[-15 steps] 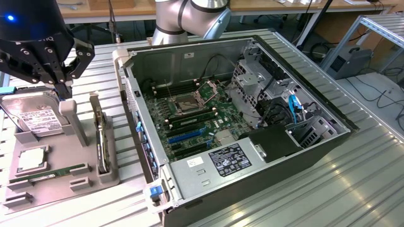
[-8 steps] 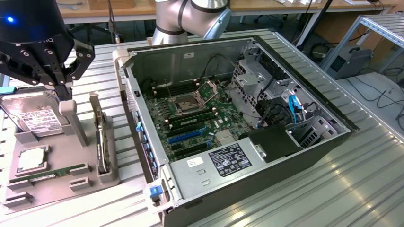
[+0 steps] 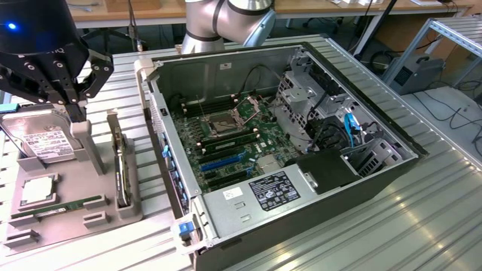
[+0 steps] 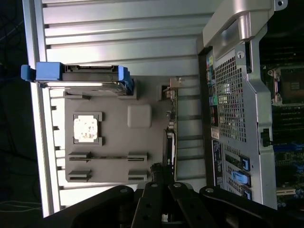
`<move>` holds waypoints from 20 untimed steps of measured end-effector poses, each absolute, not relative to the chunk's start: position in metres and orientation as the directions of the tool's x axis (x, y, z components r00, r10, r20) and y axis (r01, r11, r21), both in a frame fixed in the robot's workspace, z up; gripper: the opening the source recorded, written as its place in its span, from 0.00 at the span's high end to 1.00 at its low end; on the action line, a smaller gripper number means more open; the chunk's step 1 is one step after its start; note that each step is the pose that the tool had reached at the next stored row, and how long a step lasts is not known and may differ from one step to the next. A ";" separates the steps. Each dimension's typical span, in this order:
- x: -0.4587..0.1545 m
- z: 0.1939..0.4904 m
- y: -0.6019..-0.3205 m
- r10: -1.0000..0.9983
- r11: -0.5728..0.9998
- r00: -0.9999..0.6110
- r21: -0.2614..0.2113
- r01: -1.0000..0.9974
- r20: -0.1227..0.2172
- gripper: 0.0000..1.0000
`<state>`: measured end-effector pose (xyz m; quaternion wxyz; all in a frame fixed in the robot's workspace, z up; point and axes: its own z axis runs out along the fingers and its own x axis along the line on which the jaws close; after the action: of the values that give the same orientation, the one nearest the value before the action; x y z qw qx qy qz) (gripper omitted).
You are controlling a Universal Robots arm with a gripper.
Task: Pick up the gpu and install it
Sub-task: 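Reach for the gpu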
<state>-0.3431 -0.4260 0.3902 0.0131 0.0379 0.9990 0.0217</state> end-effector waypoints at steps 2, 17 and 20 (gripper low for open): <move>-0.343 0.390 -0.427 0.076 0.996 -0.997 0.044 0.075 -0.025 0.89; -0.343 0.390 -0.436 0.076 0.996 -0.997 0.044 0.075 -0.024 0.89; -0.343 0.390 -0.438 0.076 0.996 -0.997 0.044 0.075 -0.024 0.89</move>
<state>-0.3432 -0.4381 0.3898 0.0131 0.0379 0.9990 0.0217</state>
